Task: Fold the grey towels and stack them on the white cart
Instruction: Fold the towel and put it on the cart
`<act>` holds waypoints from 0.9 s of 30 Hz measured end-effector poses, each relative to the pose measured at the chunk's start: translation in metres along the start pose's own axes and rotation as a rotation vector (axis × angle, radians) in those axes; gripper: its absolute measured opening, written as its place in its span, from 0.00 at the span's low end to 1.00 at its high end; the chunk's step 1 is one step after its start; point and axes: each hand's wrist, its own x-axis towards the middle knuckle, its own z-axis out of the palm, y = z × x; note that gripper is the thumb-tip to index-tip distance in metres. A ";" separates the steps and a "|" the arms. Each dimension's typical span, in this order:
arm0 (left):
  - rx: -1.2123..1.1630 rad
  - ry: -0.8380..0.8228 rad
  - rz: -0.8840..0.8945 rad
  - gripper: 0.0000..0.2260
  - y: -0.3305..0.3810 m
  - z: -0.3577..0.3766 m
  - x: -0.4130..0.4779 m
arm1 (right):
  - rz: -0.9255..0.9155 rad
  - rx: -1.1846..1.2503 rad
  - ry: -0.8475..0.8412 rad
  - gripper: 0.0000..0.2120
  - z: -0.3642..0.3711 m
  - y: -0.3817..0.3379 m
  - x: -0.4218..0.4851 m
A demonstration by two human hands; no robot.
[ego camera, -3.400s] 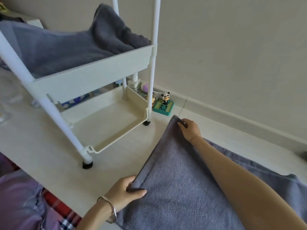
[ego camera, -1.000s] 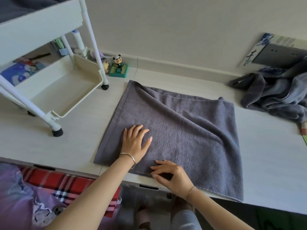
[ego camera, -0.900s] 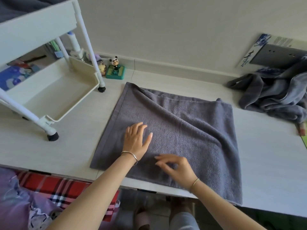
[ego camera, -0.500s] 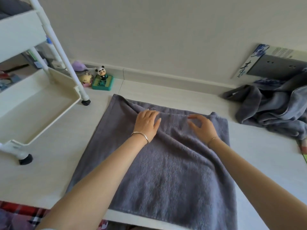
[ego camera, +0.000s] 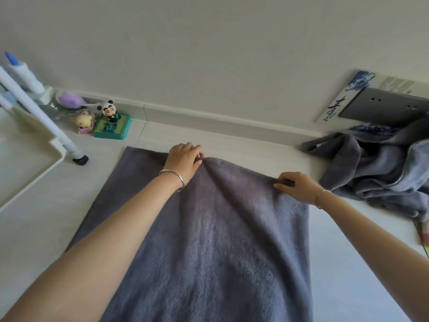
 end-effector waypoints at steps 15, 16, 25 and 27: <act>0.120 -0.170 0.049 0.30 0.072 0.080 -0.045 | 0.027 0.118 -0.096 0.14 -0.027 0.011 0.011; 0.126 -0.169 0.056 0.30 0.073 0.080 -0.044 | 0.079 0.009 -0.190 0.20 -0.034 0.017 0.008; 0.154 -0.204 0.021 0.30 0.073 0.082 -0.044 | 0.254 0.439 -0.362 0.24 -0.085 0.031 -0.010; 0.158 -0.212 0.013 0.29 0.074 0.083 -0.044 | 0.193 0.543 -0.324 0.30 -0.085 0.036 -0.013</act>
